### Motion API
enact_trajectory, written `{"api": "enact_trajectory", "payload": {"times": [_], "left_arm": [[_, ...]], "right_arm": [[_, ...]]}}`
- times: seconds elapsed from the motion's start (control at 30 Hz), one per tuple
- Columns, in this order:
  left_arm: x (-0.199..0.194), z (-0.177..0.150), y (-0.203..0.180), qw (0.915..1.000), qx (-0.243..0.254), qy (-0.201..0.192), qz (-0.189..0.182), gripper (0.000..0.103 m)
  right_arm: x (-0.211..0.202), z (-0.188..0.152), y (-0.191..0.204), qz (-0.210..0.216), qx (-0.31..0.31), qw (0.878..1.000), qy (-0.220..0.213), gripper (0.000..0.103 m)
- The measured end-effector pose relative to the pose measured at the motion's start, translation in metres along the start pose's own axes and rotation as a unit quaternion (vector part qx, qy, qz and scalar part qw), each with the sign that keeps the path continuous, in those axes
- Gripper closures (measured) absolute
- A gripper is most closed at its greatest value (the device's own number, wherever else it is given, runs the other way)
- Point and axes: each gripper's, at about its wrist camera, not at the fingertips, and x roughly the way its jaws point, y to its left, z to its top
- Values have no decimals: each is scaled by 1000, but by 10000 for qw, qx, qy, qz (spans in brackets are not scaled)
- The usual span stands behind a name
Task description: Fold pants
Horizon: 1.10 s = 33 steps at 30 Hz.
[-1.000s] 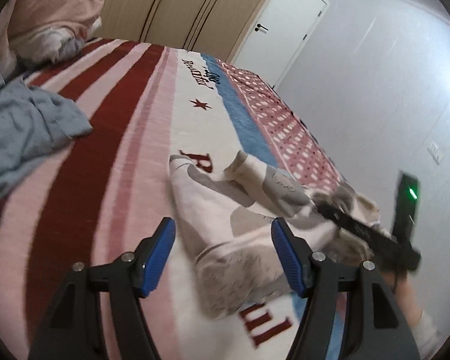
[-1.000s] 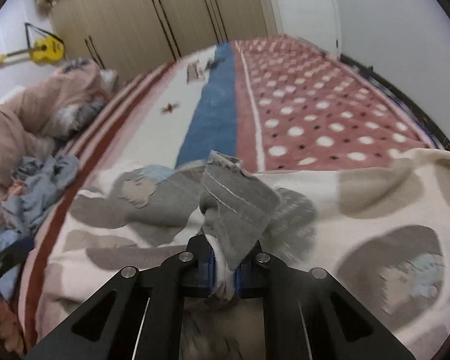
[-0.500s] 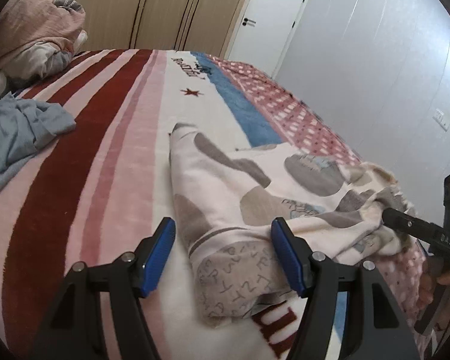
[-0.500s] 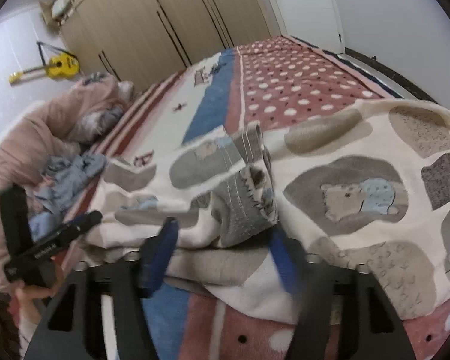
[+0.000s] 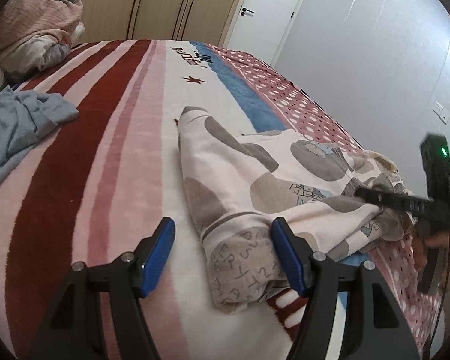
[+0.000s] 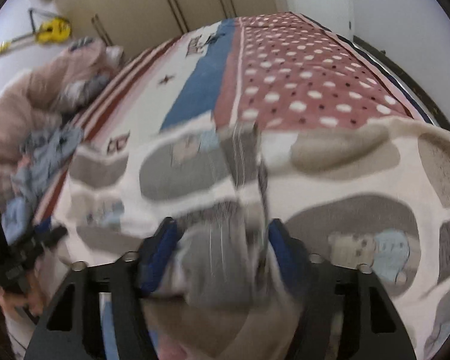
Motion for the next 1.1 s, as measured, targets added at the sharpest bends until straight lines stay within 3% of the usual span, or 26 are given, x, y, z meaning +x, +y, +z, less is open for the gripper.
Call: {"api": "enact_trajectory", "payload": {"times": [0.07,0.13,0.17,0.3,0.43,0.53,0.6,0.63,0.73,0.8,0.87,0.97,1.1], "left_arm": [[-3,0,1,10000,-17,-48,23,40],[-6,1,3,9999,-39,-103,30,40],[-7,2,4,9999,-52,-128,27,40],[-9,3,7,9997,-107,-211,80,40],[-10,4,11,9995,-191,-244,70,40],[-12,5,13,9993,-226,-288,93,40],[-15,5,16,9991,-259,-321,106,40],[-17,6,18,9989,-288,-343,113,40],[-23,7,25,9983,-373,-410,172,40],[-26,9,29,9981,-425,-429,151,40],[-30,10,33,9979,-485,-428,23,39],[-35,11,36,9977,-500,-461,-59,39],[-40,11,40,9974,-507,-511,-51,39]], "right_arm": [[-10,-16,8,-35,-251,9996,-125,56],[-22,-28,11,-46,-395,9989,-250,74],[-26,-33,13,36,-478,9984,-287,89],[-47,-53,27,-10,-899,9947,-507,98],[-58,-70,33,-132,-1083,9925,-550,99],[-68,-74,29,-271,-1061,9922,-596,96],[-80,-70,28,-347,-1059,9908,-765,58],[-86,-67,29,-360,-1087,9894,-889,54],[-90,-51,43,-321,-1361,9854,-972,54],[-81,-39,59,-54,-1622,9832,-834,53],[-64,-29,79,338,-1954,9781,-627,46],[-27,-17,112,670,-2361,9687,-364,46],[9,-12,142,811,-2708,9590,-193,47]]}}
